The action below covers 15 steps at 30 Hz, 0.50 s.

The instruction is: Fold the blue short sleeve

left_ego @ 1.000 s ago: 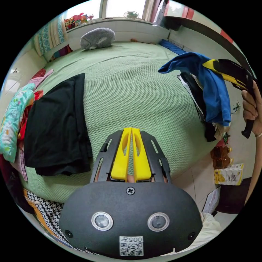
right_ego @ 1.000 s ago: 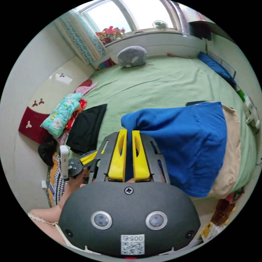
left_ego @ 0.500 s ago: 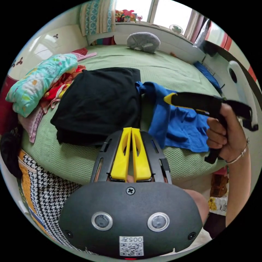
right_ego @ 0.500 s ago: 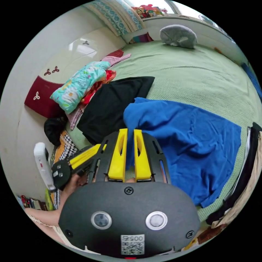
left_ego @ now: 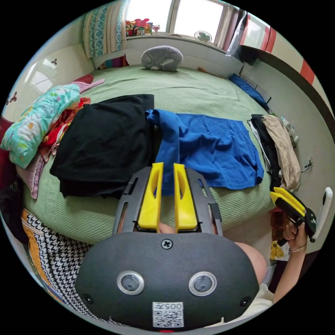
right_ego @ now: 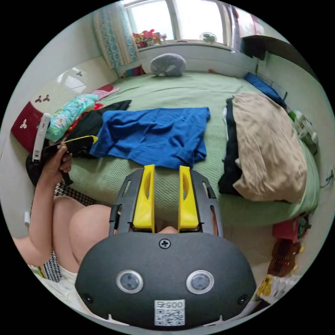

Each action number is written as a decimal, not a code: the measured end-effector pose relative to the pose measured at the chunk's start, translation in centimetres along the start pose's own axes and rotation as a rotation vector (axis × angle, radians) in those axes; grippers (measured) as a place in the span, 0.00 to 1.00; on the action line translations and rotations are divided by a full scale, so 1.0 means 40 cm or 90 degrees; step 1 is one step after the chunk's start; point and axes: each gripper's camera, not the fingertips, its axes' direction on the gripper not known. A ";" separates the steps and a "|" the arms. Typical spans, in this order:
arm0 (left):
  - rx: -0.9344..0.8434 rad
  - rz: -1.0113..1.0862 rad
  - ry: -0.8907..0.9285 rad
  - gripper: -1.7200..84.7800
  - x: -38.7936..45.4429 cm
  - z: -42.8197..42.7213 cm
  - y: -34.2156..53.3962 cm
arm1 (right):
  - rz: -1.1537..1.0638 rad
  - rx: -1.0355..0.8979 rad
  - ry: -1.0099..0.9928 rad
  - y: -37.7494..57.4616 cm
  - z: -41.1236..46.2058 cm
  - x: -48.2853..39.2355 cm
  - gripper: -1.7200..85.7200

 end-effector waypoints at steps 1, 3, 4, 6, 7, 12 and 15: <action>0.000 0.001 0.020 0.14 -0.003 0.000 0.008 | 0.014 -0.010 0.010 0.014 0.011 0.006 0.14; 0.012 -0.007 0.038 0.17 -0.013 -0.004 0.023 | 0.018 -0.006 0.023 0.025 0.019 0.008 0.14; 0.015 -0.010 0.039 0.17 -0.019 -0.006 0.036 | 0.022 0.003 0.031 0.026 0.023 0.007 0.14; 0.015 -0.004 0.036 0.17 -0.025 -0.008 0.050 | 0.022 0.015 0.035 0.018 0.036 0.005 0.14; 0.022 0.003 0.029 0.17 -0.027 -0.007 0.057 | 0.026 0.021 0.042 0.009 0.051 0.005 0.15; -0.016 0.017 0.039 0.12 -0.044 0.034 0.050 | 0.026 -0.007 0.085 -0.046 0.168 0.018 0.13; -0.048 -0.023 0.088 0.05 -0.073 0.042 0.046 | 0.027 -0.057 0.104 -0.067 0.242 0.032 0.08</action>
